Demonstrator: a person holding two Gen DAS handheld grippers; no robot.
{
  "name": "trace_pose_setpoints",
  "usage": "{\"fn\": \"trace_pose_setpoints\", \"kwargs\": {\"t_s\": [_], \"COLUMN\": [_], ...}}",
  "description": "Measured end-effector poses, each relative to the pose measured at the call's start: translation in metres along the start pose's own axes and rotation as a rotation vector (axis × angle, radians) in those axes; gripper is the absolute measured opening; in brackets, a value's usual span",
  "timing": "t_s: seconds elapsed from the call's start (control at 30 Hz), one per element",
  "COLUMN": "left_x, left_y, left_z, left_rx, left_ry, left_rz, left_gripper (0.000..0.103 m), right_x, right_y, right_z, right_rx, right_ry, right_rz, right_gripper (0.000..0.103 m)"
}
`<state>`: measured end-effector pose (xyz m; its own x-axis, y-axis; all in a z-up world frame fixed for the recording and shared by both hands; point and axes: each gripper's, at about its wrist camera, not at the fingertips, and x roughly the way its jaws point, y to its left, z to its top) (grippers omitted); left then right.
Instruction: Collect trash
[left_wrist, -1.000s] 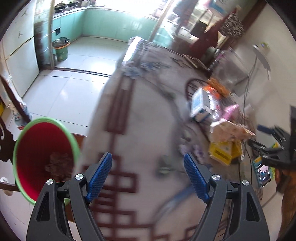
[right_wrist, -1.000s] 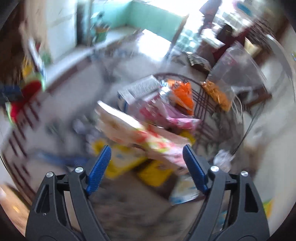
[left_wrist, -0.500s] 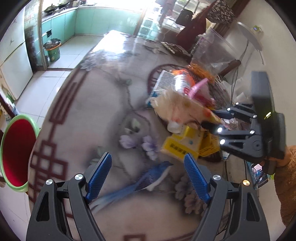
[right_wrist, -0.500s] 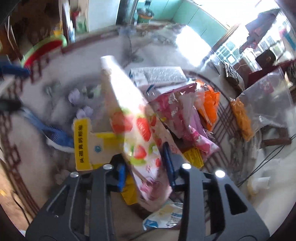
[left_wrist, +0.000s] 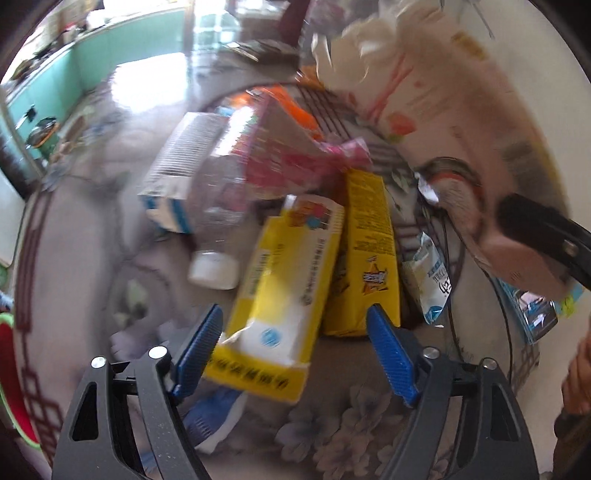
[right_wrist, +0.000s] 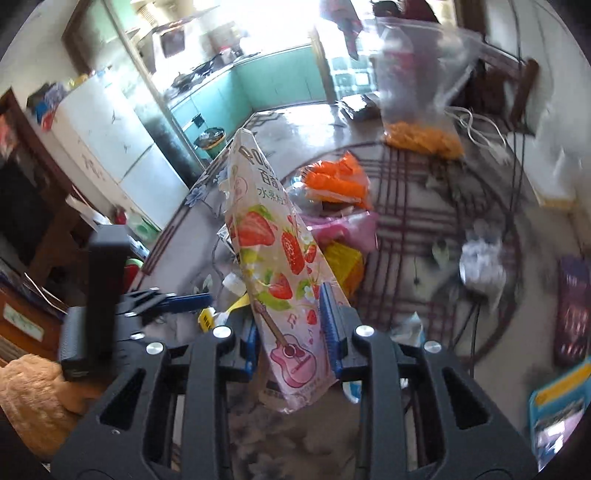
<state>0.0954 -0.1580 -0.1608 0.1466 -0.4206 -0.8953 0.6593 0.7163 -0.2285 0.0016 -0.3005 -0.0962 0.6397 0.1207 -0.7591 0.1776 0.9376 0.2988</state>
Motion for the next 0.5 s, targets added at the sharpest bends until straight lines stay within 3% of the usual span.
{"fn": "trace_pose_setpoints", "kwargs": {"t_s": [0.13,0.27,0.3,0.4,0.5], "left_x": [0.010,0.013,0.013,0.022,0.022], "left_y": [-0.005,0.000,0.003,0.002,0.002], "left_z": [0.009,0.016,0.018,0.018,0.012], "left_rx": [0.011,-0.009,-0.015,-0.023,-0.028], "left_ry": [0.022,0.029,0.032,0.069,0.061], "left_rz": [-0.029,-0.014,-0.021,-0.051,-0.088], "left_gripper": [0.058,0.059,0.061,0.078,0.076], "right_x": [-0.007,-0.010,-0.010,-0.005,-0.001], "right_y": [-0.015,-0.022,-0.022,-0.020,-0.016], "right_z": [-0.004,-0.007,-0.008,-0.008,-0.008], "right_rx": [0.054,0.080,0.082,0.086,0.078], "right_ry": [-0.009,-0.011,-0.011,-0.001,0.009], "right_rz": [0.003,0.012,0.016,0.041,0.054], "right_gripper": [0.029,0.029,0.029,0.029,0.029]}}
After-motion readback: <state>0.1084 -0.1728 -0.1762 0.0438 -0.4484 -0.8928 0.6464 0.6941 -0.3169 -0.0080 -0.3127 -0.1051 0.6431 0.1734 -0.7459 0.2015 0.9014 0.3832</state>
